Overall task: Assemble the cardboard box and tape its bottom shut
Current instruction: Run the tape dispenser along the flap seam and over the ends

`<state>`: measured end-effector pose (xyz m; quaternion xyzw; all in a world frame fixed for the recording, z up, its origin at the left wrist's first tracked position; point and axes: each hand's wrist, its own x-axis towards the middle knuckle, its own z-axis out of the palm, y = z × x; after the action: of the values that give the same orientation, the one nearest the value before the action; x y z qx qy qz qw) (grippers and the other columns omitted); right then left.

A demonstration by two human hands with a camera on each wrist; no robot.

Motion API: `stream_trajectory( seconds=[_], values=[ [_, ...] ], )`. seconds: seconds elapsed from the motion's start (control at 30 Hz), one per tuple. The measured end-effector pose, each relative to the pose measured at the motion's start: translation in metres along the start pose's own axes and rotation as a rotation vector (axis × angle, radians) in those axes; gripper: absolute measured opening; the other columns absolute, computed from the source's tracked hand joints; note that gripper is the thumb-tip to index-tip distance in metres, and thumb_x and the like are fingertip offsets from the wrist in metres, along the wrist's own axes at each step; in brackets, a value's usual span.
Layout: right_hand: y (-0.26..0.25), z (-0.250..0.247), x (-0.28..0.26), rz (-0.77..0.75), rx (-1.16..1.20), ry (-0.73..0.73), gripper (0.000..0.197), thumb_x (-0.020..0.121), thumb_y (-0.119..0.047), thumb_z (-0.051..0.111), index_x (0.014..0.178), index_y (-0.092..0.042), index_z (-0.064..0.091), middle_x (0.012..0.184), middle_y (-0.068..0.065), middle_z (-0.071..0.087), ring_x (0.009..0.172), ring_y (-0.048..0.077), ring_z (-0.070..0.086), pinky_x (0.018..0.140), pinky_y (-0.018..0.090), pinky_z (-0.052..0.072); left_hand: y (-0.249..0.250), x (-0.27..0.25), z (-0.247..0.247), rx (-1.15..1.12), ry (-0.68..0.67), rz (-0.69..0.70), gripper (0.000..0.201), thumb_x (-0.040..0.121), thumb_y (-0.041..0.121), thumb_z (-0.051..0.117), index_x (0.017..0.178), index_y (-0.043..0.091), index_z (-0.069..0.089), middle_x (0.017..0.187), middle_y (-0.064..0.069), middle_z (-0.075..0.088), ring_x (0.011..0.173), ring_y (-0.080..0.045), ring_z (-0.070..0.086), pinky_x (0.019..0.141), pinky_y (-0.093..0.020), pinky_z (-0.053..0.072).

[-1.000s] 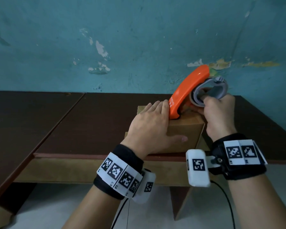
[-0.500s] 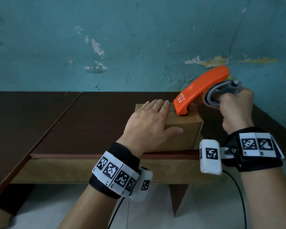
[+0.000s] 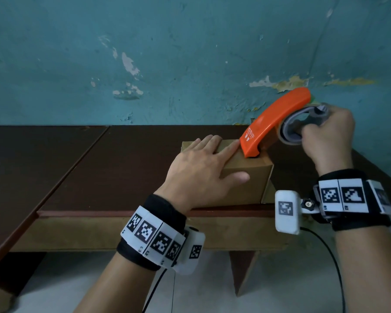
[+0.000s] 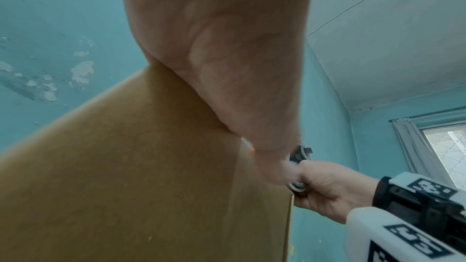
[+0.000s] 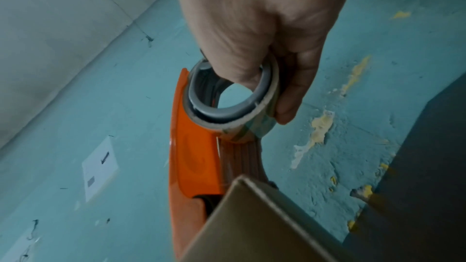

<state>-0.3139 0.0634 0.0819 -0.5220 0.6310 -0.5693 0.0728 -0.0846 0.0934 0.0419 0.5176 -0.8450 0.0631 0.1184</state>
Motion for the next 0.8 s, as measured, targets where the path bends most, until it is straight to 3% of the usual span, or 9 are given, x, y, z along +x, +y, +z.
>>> stream_trajectory(
  seconds=[0.13, 0.27, 0.37, 0.47, 0.6, 0.7, 0.8],
  values=[
    [-0.004, 0.002, -0.001, 0.011, 0.001, 0.012, 0.036, 0.085, 0.014, 0.053, 0.099, -0.015, 0.068, 0.100, 0.006, 0.067, 0.092, 0.020, 0.064, 0.081, 0.026, 0.048, 0.003, -0.003, -0.004, -0.056, -0.029, -0.016, 0.102, 0.081, 0.091, 0.010, 0.166, 0.034, 0.017, 0.173, -0.009, 0.020, 0.161, -0.023, 0.012, 0.130, -0.040, 0.007],
    [-0.003, 0.002, 0.001, 0.014, 0.016, 0.012, 0.035, 0.084, 0.015, 0.052, 0.095, -0.014, 0.067, 0.097, 0.008, 0.066, 0.091, 0.021, 0.064, 0.079, 0.025, 0.047, 0.008, 0.007, -0.015, -0.150, -0.192, -0.017, 0.106, 0.085, 0.089, 0.021, 0.167, 0.022, 0.007, 0.174, -0.010, -0.008, 0.161, -0.020, -0.012, 0.130, -0.039, -0.004],
    [-0.002, 0.002, 0.000, 0.011, 0.026, 0.018, 0.035, 0.084, 0.014, 0.052, 0.101, -0.011, 0.069, 0.100, 0.008, 0.068, 0.093, 0.020, 0.065, 0.079, 0.027, 0.050, 0.014, 0.016, -0.014, -0.206, -0.213, -0.025, 0.113, 0.087, 0.086, 0.027, 0.166, 0.010, 0.001, 0.174, -0.011, -0.012, 0.160, -0.019, -0.015, 0.130, -0.038, -0.004],
    [0.004, 0.004, 0.001, 0.026, 0.071, 0.020, 0.037, 0.085, 0.013, 0.053, 0.101, -0.016, 0.070, 0.104, 0.007, 0.072, 0.098, 0.020, 0.069, 0.084, 0.032, 0.057, 0.021, 0.023, -0.007, -0.239, -0.104, -0.044, 0.115, 0.088, 0.086, 0.029, 0.166, 0.007, -0.001, 0.175, -0.011, -0.003, 0.161, -0.021, -0.006, 0.129, -0.036, 0.000],
    [0.010, 0.009, 0.004, 0.064, 0.130, 0.029, 0.036, 0.082, 0.013, 0.052, 0.080, -0.021, 0.063, 0.082, -0.002, 0.066, 0.085, 0.017, 0.067, 0.069, 0.020, 0.052, 0.026, 0.032, -0.004, -0.244, -0.075, -0.022, 0.112, 0.089, 0.087, 0.030, 0.165, 0.008, 0.011, 0.171, -0.012, 0.023, 0.160, -0.026, 0.016, 0.131, -0.041, 0.010],
    [0.010, 0.011, 0.003, 0.049, 0.154, 0.027, 0.036, 0.080, 0.014, 0.053, 0.079, -0.021, 0.064, 0.077, -0.006, 0.065, 0.078, 0.014, 0.065, 0.062, 0.014, 0.049, 0.022, 0.031, 0.000, -0.226, -0.008, -0.047, 0.099, 0.089, 0.087, 0.029, 0.153, 0.012, 0.037, 0.141, -0.007, 0.057, 0.137, -0.026, 0.050, 0.126, -0.044, 0.025],
    [0.009, 0.016, 0.002, 0.062, 0.180, 0.006, 0.037, 0.079, 0.013, 0.053, 0.079, -0.021, 0.066, 0.082, 0.000, 0.069, 0.081, 0.017, 0.069, 0.072, 0.025, 0.055, 0.022, 0.024, 0.000, -0.100, 0.030, -0.110, 0.089, 0.087, 0.090, 0.028, 0.130, 0.017, 0.053, 0.120, -0.002, 0.061, 0.121, -0.024, 0.059, 0.121, -0.044, 0.033]
  ],
)
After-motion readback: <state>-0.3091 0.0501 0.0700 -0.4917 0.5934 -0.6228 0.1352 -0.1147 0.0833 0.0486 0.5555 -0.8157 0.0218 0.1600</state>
